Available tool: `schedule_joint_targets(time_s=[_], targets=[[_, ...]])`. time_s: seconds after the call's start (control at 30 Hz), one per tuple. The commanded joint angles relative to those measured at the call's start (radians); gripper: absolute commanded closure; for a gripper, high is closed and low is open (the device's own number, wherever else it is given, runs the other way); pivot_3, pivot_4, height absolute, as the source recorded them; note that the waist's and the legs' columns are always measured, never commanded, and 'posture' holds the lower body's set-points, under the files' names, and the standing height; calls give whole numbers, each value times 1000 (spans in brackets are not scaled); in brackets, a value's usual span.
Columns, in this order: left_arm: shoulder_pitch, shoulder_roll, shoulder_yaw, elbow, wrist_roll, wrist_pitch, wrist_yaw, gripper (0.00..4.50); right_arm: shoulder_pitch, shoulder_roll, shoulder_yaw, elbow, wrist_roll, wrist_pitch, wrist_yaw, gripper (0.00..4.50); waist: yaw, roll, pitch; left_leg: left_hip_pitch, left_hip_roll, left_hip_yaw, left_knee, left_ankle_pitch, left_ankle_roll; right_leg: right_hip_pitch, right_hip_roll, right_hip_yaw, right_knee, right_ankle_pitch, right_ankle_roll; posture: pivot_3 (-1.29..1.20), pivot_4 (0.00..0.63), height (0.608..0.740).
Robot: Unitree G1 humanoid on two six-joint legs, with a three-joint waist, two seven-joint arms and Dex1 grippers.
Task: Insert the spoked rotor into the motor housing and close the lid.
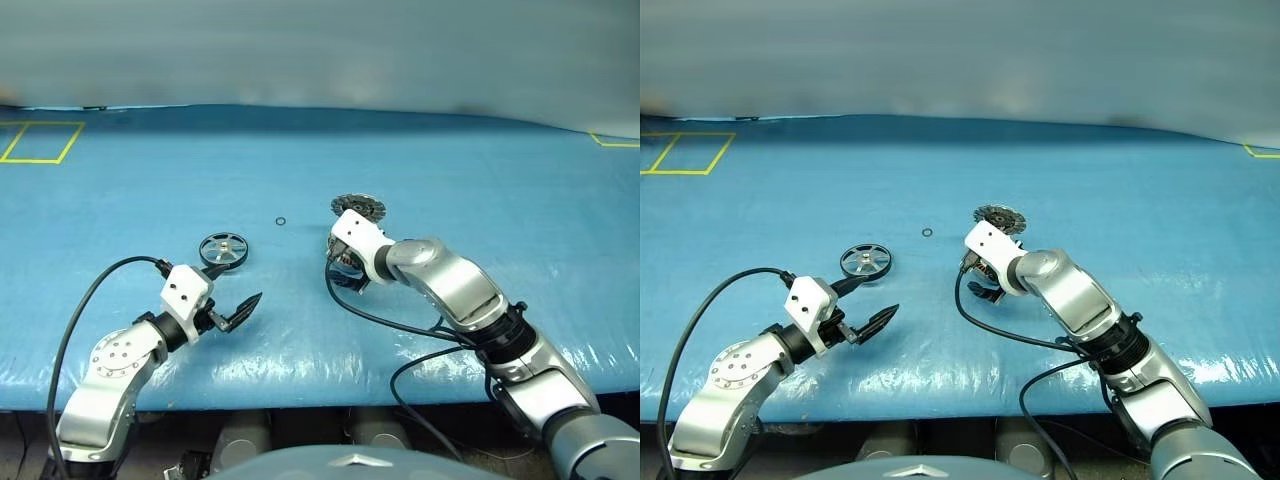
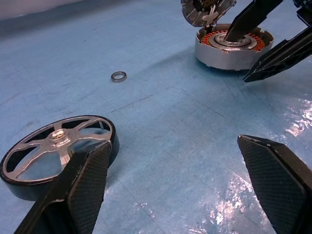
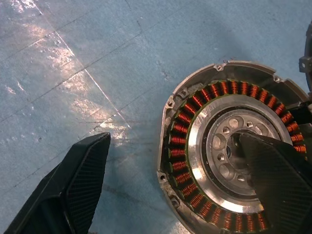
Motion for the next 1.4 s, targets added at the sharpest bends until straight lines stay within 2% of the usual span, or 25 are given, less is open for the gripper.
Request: schedule_joint_targets(time_s=[0.03, 0.1, 0.13, 0.2, 0.4, 0.73, 1.1, 1.4], targets=[[13, -17, -5, 3, -12, -64, -23, 6, -18, -2, 28, 37, -7, -2, 35, 19, -2, 0, 0, 0, 0, 0, 0, 0, 0, 0, 0, 0, 0, 0, 0, 0, 150, 740], [24, -35, -8, 19, -21, -107, -39, 6, -24, 0, 35, 40, -9, -2, 47, 19, -5, 0, 0, 1, 0, 0, 0, 0, 0, 0, 0, 0, 0, 0, 0, 0, 150, 740], [31, -41, -11, 28, -24, -119, -48, 0, -26, 1, 37, 42, -12, -2, 50, 191, -6, 0, 0, 1, 0, 0, 0, 0, 0, 0, 0, 0, 0, 0, 0, 0, 150, 740], [44, -55, -18, 51, -29, -161, -70, 0, -28, 2, 41, 44, -17, 0, 55, 657, -7, 0, 0, 1, 0, 0, 0, 0, 0, 0, 0, 0, 0, 0, 0, 0, 150, 740], [76, -51, -39, 87, -27, -179, -113, 0, -19, 4, 49, 33, -24, 14, 71, 2484, -13, 0, -1, 1, 0, 0, 0, 0, 1, 0, 0, 0, 0, 0, 0, 0, 150, 740], [82, -35, -7, 84, -44, -177, -124, 0, 17, 99, 52, -51, 3, 104, 49, 2603, -24, 0, -1, 1, 1, 0, -2, 0, 1, 0, 1, 0, 0, 0, -1, 0, 150, 740], [104, -29, 24, 58, -61, -187, -113, 0, 160, 337, 4, -200, 36, 290, -71, 2606, -31, -1, -3, 4, 4, 0, -4, 0, 1, 0, 2, -1, 1, -4, 2, 0, 150, 740], [98, -28, 25, 57, -58, -184, -107, 0, 192, 385, -8, -246, 59, 333, -112, 2606, -31, 0, -4, 4, 4, 0, -4, -1, 0, -1, 2, -1, 1, -4, 2, 0, 150, 740]])
